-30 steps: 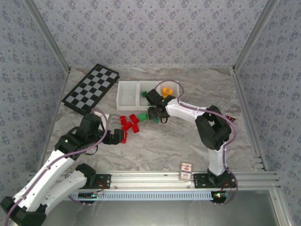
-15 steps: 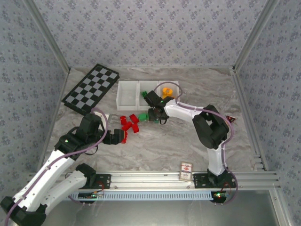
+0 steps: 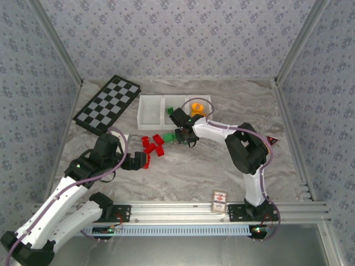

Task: Sort the legos into containers by color
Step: Pick up the lego from the center of the table, then place the lego in the container.

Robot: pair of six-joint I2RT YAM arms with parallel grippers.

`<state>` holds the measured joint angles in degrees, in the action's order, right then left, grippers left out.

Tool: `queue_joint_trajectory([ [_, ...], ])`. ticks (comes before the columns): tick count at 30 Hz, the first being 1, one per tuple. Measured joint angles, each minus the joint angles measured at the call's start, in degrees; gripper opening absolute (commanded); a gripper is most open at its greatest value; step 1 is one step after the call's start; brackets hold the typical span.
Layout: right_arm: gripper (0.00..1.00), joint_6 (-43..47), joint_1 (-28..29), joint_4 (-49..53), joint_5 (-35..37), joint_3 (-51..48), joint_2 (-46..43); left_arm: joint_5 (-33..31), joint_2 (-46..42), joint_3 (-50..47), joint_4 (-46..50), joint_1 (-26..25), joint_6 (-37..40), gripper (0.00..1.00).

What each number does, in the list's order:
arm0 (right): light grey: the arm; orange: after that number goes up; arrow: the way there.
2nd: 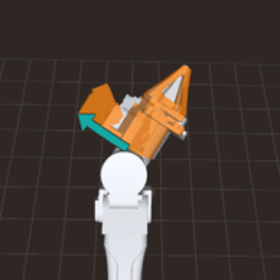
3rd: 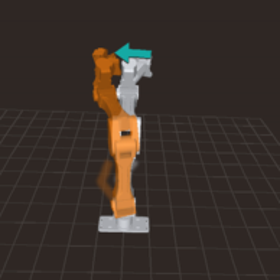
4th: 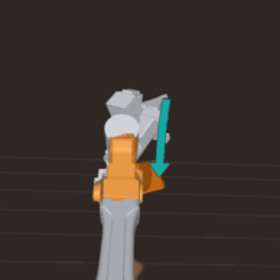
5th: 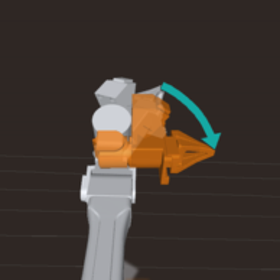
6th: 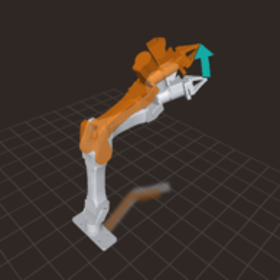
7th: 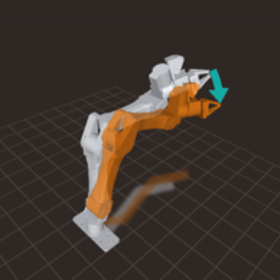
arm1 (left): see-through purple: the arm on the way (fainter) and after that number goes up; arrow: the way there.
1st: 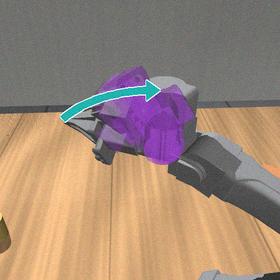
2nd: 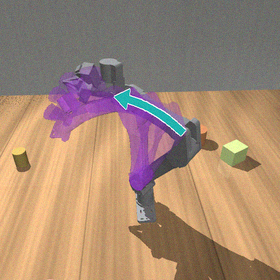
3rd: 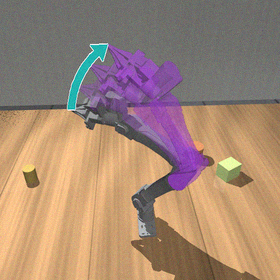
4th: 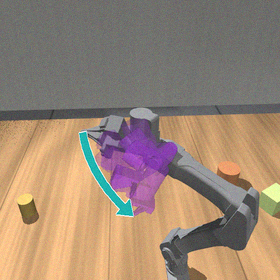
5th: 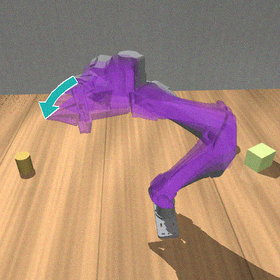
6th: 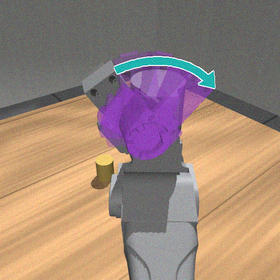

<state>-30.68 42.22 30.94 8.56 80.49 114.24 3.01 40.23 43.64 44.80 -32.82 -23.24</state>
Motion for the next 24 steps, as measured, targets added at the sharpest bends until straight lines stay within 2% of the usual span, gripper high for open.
queue_joint_trajectory([
  [13, 0.26, 1.42, 1.46, 1.51, -0.39, 1.27, -3.98, 0.0, 0.0, 0.0, 0.0, 0.0, 0.0, 1.0],
  [19, 0.27, 2.64, 1.68, 2.27, -1.05, 7.52, -5.88, 0.0, 0.0, 0.0, 0.0, 0.02, 0.0, 1.0],
  [24, 0.28, 3.96, 0.39, 4.09, -3.02, 15.67, -3.85, 0.0, 0.0, 0.0, 0.0, 0.02, 0.0, 1.0],
])
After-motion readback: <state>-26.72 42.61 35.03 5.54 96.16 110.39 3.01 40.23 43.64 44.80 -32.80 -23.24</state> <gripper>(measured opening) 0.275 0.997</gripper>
